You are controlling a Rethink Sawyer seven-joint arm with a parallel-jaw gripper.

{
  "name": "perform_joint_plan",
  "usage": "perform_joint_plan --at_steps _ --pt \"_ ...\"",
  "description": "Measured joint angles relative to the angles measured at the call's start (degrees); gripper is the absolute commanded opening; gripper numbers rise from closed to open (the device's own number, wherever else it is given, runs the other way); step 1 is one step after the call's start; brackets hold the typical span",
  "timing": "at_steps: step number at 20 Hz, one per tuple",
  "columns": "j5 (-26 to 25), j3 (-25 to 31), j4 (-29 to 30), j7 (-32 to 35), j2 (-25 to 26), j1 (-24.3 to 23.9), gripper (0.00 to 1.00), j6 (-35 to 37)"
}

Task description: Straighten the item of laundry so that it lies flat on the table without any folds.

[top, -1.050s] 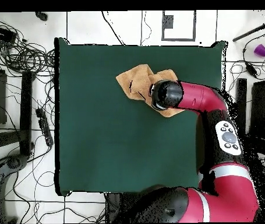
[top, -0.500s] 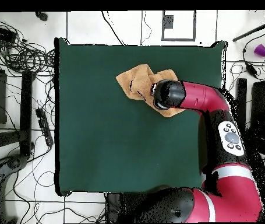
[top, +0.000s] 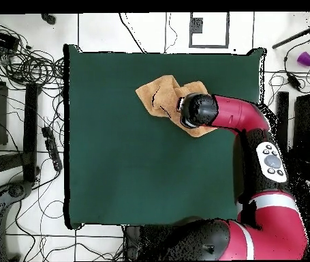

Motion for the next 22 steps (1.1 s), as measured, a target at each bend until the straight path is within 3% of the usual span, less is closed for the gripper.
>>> perform_joint_plan --at_steps 12,22 --pt "0.04 0.23 0.53 0.0 2.12 -0.67 1.0 -4.3" --pt "-0.4 2.77 11.32 0.0 -2.22 -5.82 1.0 -18.22"
